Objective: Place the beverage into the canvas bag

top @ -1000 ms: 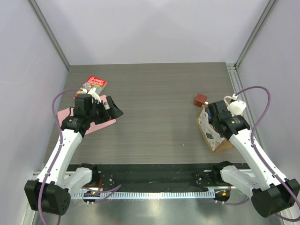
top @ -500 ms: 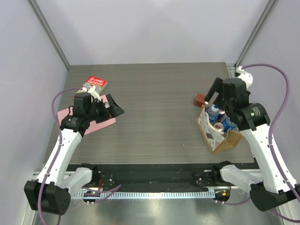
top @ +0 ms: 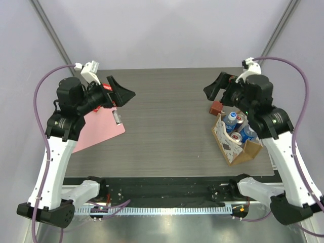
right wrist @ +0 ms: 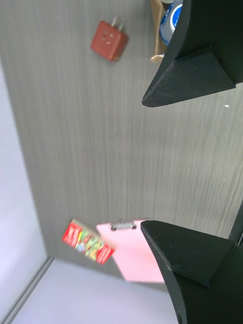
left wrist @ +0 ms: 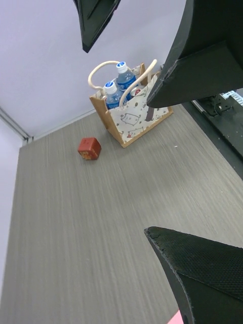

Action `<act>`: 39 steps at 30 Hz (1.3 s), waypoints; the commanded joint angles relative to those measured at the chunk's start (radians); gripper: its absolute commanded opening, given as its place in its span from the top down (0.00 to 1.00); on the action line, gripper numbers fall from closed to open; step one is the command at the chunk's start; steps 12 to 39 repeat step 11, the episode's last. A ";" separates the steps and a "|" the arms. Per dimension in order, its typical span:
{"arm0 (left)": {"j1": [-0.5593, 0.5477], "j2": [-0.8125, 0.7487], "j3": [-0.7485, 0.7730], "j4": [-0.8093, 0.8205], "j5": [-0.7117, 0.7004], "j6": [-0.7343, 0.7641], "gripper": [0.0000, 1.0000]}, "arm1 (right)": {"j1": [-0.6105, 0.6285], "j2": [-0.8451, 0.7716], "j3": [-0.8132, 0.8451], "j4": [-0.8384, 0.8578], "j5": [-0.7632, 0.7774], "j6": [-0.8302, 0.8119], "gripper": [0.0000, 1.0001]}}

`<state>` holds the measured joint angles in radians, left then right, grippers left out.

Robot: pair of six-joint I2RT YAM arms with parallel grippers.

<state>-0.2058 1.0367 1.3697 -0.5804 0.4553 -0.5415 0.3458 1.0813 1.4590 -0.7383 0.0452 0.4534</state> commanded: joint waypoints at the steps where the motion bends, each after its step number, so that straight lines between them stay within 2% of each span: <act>1: -0.029 -0.004 0.068 -0.038 0.048 0.072 0.00 | 0.002 -0.093 -0.060 0.139 -0.050 0.025 0.00; 11: -0.040 -0.047 0.054 -0.013 -0.023 0.097 0.00 | 0.001 -0.090 -0.118 0.151 -0.110 0.022 0.00; 39: -0.040 -0.047 0.054 -0.013 -0.023 0.097 0.00 | 0.001 -0.090 -0.118 0.151 -0.110 0.022 0.00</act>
